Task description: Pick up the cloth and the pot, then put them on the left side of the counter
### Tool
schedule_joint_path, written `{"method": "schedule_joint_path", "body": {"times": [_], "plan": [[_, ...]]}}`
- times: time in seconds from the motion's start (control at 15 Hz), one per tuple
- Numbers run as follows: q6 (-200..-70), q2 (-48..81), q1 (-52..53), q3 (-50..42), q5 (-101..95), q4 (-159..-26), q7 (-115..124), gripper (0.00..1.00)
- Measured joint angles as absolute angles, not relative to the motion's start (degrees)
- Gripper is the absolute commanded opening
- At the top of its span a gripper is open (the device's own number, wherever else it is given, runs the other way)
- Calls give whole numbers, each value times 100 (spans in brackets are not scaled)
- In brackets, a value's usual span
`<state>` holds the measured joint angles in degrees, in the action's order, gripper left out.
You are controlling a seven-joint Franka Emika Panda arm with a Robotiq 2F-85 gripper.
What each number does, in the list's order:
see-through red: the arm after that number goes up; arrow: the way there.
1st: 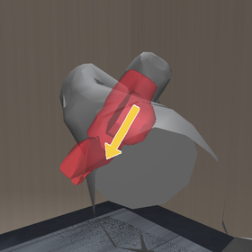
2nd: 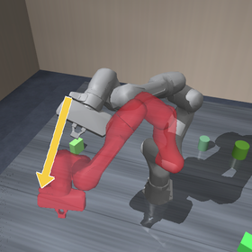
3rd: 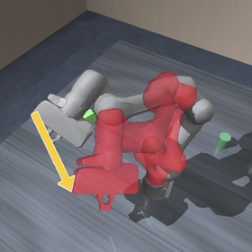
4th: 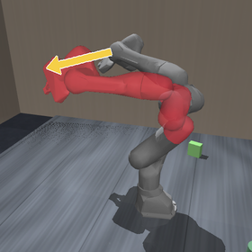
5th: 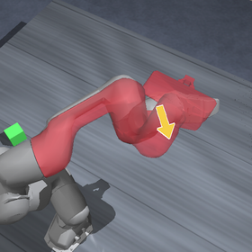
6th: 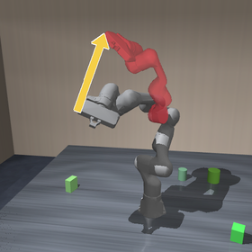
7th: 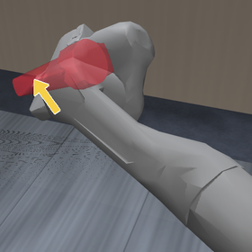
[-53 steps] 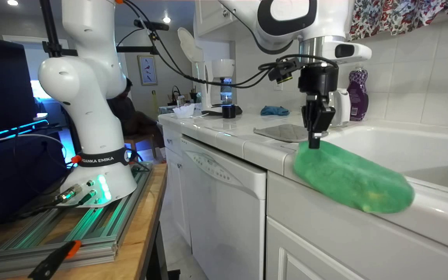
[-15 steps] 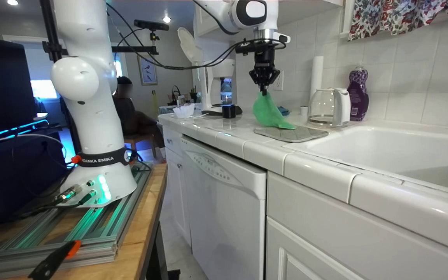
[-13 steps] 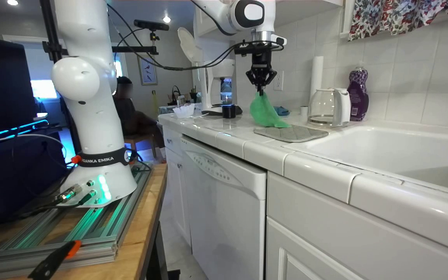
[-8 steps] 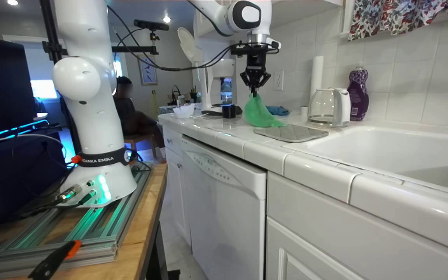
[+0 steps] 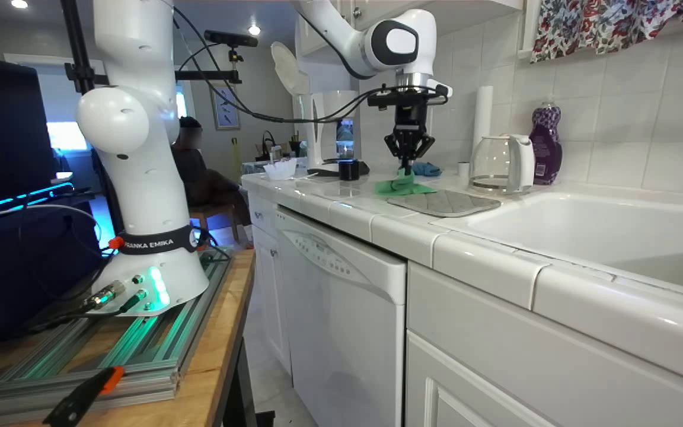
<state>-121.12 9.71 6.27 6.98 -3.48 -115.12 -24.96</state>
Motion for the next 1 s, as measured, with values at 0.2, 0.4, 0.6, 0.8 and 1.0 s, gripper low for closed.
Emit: {"method": "schedule_joint_path", "body": {"times": [0.2,0.4,0.6,0.8,1.0], "plan": [[-12459,1360,635,708,-479,-11441,-2491,1],[-12587,1574,714,763,-709,-11335,-2494,1],[-12673,1581,833,898,-986,-11272,-2536,30],[-12673,1579,919,1002,-1029,-11209,-2549,51],[-12700,1502,898,984,-1028,-11206,-2463,71]]}}
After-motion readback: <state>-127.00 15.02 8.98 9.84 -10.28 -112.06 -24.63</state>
